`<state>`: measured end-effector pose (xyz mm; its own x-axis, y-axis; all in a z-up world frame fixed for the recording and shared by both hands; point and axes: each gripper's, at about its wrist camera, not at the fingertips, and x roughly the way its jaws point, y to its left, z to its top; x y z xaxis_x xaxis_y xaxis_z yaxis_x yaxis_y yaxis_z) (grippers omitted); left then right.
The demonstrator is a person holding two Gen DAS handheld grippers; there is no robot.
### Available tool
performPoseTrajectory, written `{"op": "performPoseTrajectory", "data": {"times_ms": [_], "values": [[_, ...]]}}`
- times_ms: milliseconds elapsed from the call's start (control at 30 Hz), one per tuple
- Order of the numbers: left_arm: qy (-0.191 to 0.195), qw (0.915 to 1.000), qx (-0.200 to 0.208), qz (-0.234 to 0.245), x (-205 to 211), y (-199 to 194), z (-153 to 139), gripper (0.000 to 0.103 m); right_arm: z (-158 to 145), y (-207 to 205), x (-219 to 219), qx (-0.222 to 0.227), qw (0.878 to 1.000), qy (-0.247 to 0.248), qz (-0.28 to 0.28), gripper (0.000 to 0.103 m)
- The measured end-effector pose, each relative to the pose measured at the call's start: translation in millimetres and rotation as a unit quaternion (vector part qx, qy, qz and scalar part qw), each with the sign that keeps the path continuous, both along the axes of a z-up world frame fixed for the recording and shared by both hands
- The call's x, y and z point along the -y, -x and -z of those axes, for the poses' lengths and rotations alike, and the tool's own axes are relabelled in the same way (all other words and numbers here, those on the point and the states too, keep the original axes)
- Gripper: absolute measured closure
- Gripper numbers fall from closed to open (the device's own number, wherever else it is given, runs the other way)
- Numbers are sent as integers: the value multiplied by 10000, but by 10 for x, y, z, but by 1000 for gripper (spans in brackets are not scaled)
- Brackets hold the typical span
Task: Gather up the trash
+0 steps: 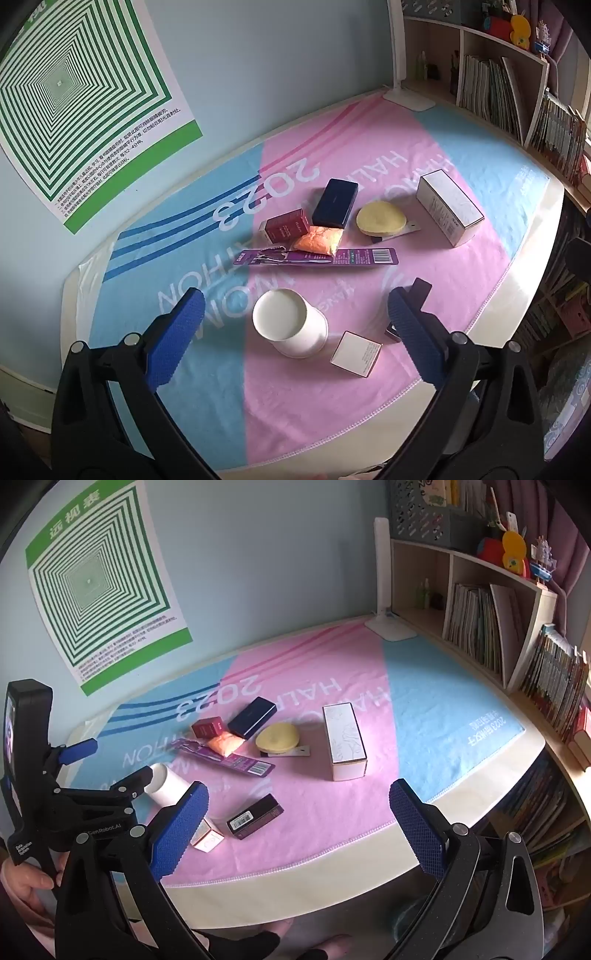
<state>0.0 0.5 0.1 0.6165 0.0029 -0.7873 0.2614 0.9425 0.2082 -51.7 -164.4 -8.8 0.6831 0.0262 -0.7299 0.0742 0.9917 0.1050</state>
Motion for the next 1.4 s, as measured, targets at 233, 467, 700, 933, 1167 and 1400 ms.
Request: {"op": "performPoseTrajectory", "data": {"times_ms": [233, 467, 700, 933, 1167, 1400], "values": [[42, 10000, -3, -59, -12, 50, 133, 6, 24, 7, 45, 60, 9998, -177, 96, 6], [63, 9999, -114, -69, -10, -11, 157, 6, 59, -21, -20, -1, 9999, -152, 44, 6], [63, 9999, -86, -80, -11, -20, 155, 6, 41, -42, -20, -19, 9998, -172, 11, 6], [68, 9998, -99, -127, -9, -19, 110, 6, 37, -72, -20, -31, 9998, -212, -26, 6], [90, 9998, -127, -122, -23, -37, 91, 6, 48, -96, 2, -74, 9995, -291, -39, 6], [87, 9998, -121, -141, -27, -26, 75, 6, 68, -97, -6, -85, 9995, -294, -70, 6]]}}
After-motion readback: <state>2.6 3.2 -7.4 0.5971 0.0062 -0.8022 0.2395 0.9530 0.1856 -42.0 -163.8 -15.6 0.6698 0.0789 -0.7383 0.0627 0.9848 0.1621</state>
